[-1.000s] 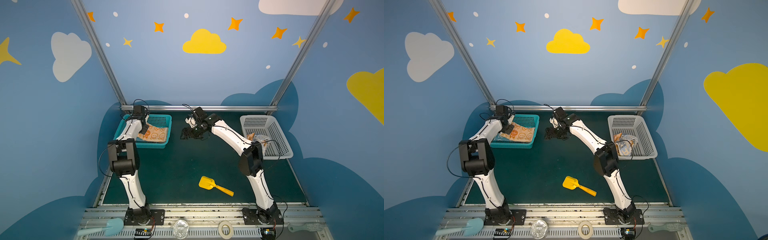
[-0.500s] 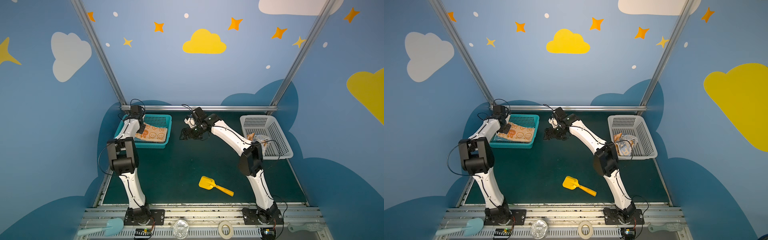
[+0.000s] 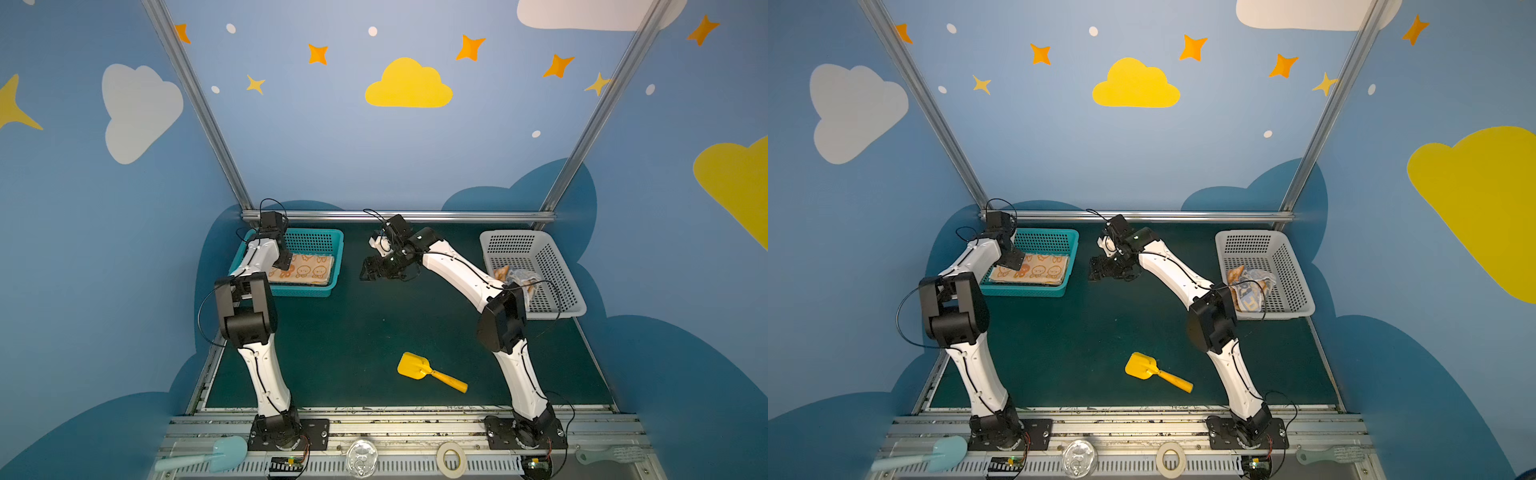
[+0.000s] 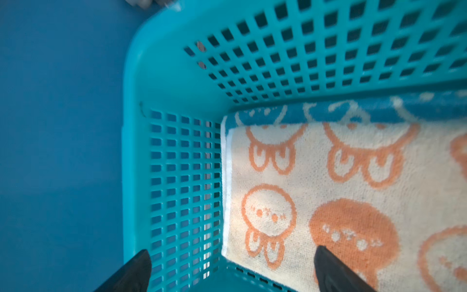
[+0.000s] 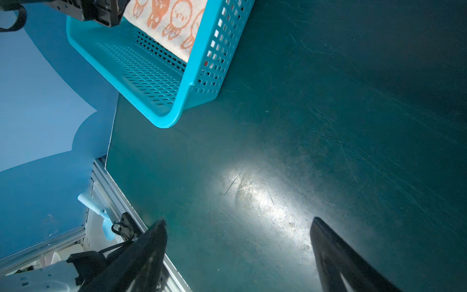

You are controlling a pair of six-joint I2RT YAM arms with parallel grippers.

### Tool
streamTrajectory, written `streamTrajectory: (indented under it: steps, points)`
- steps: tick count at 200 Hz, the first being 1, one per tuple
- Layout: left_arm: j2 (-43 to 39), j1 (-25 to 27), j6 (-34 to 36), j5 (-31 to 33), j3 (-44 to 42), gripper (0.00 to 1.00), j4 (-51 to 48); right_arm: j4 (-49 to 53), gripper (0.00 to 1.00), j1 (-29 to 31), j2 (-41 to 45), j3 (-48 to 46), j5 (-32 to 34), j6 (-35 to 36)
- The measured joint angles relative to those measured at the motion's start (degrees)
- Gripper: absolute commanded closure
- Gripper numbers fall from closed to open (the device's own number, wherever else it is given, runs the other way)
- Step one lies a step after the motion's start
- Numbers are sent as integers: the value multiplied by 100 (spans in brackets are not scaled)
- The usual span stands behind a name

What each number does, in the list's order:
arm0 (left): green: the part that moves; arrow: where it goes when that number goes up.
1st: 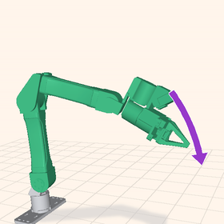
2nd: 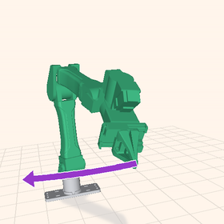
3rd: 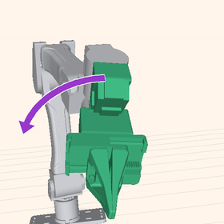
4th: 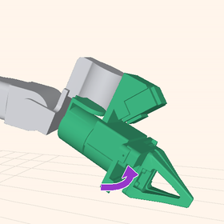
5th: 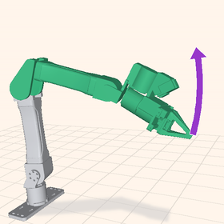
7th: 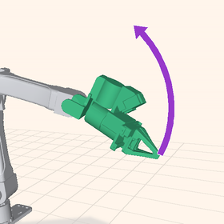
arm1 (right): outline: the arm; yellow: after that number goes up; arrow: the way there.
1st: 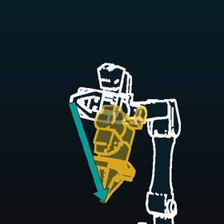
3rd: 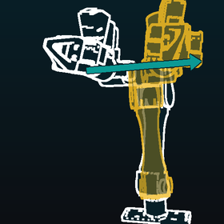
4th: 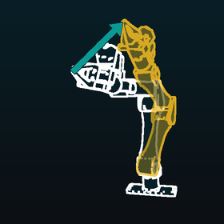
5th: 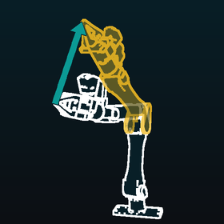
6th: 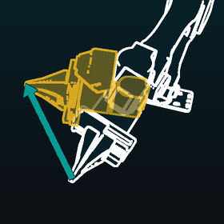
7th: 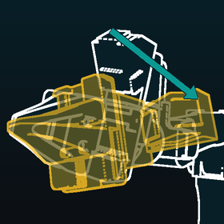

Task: Fold and stack the towels
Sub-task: 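Grasp the blue-and-orange towel in the white basket with the right gripper while the left follows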

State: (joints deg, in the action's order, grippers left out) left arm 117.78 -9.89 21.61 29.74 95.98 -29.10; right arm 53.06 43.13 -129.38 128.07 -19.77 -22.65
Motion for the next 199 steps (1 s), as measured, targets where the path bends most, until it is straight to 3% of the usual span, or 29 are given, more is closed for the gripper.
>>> streamTrajectory:
  steps: [48, 97, 150, 199]
  points:
    - [-1202, 693, 0, 166, -581, 1, 468, 426, 11, -282, 778, -348, 551, -24]
    - [-2105, 1996, -37, 332, -734, 1, 927, 562, 11, -1545, 2444, -1805, 1298, -111]
    - [-2142, 3738, 400, 529, -798, 1, 1561, 57, 11, -3635, 3825, -4113, 1453, -254]
    - [-1453, 5248, 1038, 632, -225, 1, 2409, -540, 11, -4870, 4094, -5386, 1287, -562]
